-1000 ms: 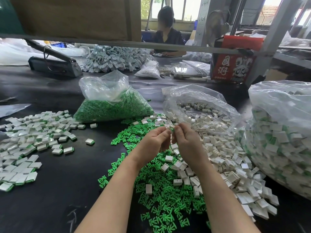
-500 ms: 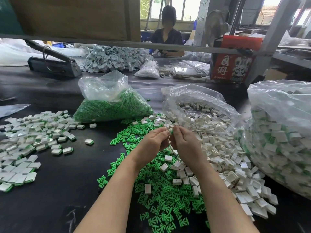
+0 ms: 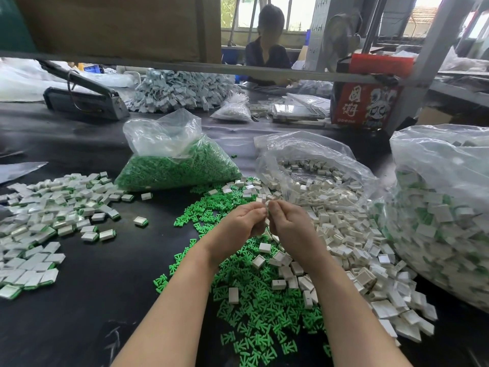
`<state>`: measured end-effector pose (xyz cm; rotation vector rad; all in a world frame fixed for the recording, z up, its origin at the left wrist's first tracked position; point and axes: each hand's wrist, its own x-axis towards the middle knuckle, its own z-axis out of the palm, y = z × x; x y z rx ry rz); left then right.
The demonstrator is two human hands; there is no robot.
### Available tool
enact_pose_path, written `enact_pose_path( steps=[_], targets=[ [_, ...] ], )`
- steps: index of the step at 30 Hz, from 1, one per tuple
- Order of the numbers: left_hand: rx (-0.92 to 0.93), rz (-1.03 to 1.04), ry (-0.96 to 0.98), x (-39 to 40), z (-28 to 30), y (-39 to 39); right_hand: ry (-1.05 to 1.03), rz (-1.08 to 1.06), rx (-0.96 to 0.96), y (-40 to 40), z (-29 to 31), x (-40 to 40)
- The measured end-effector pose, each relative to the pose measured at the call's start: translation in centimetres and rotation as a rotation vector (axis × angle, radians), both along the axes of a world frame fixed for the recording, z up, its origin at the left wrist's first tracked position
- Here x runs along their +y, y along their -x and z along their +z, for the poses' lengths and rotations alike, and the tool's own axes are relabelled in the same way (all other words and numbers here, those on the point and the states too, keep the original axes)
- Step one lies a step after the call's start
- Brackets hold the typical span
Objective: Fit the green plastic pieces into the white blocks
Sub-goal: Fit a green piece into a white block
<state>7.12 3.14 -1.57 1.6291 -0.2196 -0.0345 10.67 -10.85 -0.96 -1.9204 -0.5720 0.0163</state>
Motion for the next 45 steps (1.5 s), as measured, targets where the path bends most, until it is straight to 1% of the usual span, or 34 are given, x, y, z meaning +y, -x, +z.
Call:
enact_pose_path(
  steps=[5, 7, 12, 20, 23, 26, 31, 36, 41, 43, 45],
  targets=[
    [0.005, 0.07, 0.166, -1.4, 0.0, 0.1, -0.011, -0.131, -0.077, 0.4, 0.3, 0.8],
    [0.001, 0.086, 0.189, -1.9, 0.0, 0.1, -0.023, -0.188, -0.097, 0.6, 0.3, 1.0],
    [-0.024, 0.118, 0.154, -2.1, -0.1, -0.1, 0.007, -0.248, -0.145, 0.8, 0.3, 1.0],
    [-0.042, 0.135, 0.134, -2.3, 0.3, 0.3, 0.009, -0.255, -0.144, 0.9, 0.1, 1.1],
    [-0.043, 0.114, 0.143, -2.4, 0.4, 0.4, 0.043, -0.242, -0.186, 0.9, 0.1, 0.9],
    [-0.051, 0.134, 0.125, -2.6, 0.4, 0.4, 0.108, -0.233, -0.239, 1.0, 0.0, 0.8],
    [-0.106, 0.192, 0.005, -2.6, 0.3, 0.3, 0.228, -0.25, -0.335, 1.0, -0.1, 0.9],
    [-0.126, 0.235, -0.053, -2.6, 0.1, 0.2, 0.285, -0.251, -0.429, 1.4, 0.1, 1.1],
    [-0.099, 0.219, -0.072, -2.2, 0.3, 0.2, 0.336, -0.217, -0.386, 1.2, 0.1, 1.0],
    [-0.116, 0.222, -0.077, -1.8, 0.5, 0.1, 0.291, -0.21, -0.355, 1.1, 0.2, 0.9],
    [-0.145, 0.242, -0.09, -1.2, 0.5, 0.0, 0.18, -0.216, -0.261, 1.0, 0.4, 0.9]
  ],
)
